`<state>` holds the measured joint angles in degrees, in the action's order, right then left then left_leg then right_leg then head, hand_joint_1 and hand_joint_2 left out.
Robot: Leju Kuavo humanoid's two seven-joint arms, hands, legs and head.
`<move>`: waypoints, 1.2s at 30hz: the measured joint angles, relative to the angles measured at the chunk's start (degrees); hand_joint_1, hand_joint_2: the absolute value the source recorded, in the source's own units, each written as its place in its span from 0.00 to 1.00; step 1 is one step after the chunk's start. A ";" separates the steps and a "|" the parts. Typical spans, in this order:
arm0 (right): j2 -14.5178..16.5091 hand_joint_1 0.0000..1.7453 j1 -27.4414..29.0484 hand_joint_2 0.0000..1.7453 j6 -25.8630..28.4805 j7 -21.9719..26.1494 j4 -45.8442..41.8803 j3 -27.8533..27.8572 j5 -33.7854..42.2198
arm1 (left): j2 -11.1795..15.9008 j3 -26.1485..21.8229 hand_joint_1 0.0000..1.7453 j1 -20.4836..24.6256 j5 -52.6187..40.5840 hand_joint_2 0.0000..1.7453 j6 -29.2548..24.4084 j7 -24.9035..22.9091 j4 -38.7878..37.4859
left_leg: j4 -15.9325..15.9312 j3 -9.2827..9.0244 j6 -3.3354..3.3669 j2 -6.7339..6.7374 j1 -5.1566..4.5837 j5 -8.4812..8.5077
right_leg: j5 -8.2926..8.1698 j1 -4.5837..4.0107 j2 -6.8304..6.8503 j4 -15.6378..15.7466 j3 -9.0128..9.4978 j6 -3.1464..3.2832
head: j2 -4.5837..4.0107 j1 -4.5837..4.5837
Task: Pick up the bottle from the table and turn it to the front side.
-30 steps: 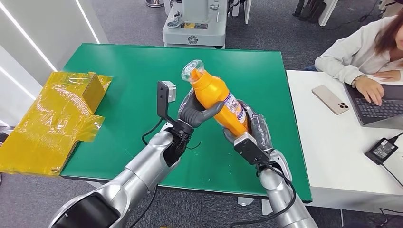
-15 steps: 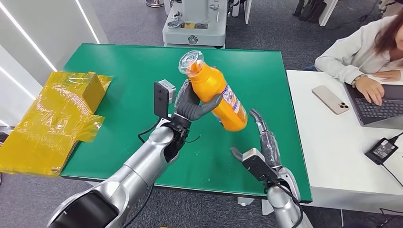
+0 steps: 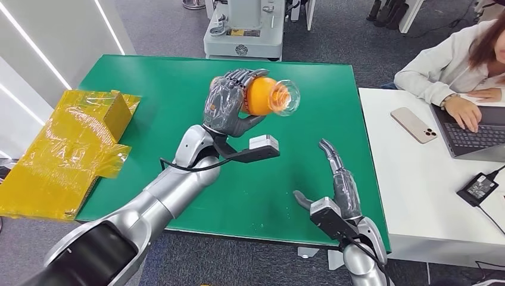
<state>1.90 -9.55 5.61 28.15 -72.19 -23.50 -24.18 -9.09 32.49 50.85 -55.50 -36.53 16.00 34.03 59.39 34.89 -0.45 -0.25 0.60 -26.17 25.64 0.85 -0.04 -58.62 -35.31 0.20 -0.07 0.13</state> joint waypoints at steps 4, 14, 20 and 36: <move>0.00 0.00 -0.07 1.00 -0.58 0.15 -0.67 0.22 0.32 | 1.71 3.00 1.00 2.53 -15.24 1.00 -0.72 -9.43 -2.78 | 0.00 0.00 0.00 0.00 0.00 0.00 | 0.00 0.00 0.00 0.00 0.00 0.00 | 0.00 0.00; -0.28 0.00 0.90 1.00 -0.34 0.83 -1.98 2.06 1.90 | 6.64 6.50 1.00 5.70 -32.72 1.00 3.92 -20.47 -8.57 | -0.01 -0.02 0.00 0.01 0.01 0.00 | 0.00 -0.01 -0.03 -0.01 -0.02 0.01 | 0.00 -0.01; -1.39 0.00 4.47 1.00 1.40 1.90 -3.78 3.50 3.28 | 10.49 6.59 1.00 6.41 -33.94 1.00 5.79 -22.14 -10.87 | -0.02 -0.01 0.00 0.02 0.01 0.00 | 0.01 -0.01 -0.03 -0.02 -0.02 0.01 | 0.00 -0.01; -4.86 0.00 8.65 1.00 2.63 4.70 -6.65 6.38 9.24 | 23.64 -1.12 1.00 7.78 -27.68 1.00 6.78 -19.38 -11.89 | -0.05 -0.03 -0.02 0.22 0.02 0.00 | 0.00 -0.02 -0.21 -0.06 -0.04 0.02 | 0.00 0.01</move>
<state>-2.96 -0.91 8.25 32.86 -78.84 -17.12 -14.94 14.56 31.37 58.63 -83.18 -29.75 -3.38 22.14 59.34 34.86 -0.47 -0.03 0.62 -26.17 25.64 0.83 -0.25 -58.68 -35.35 0.21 -0.07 0.14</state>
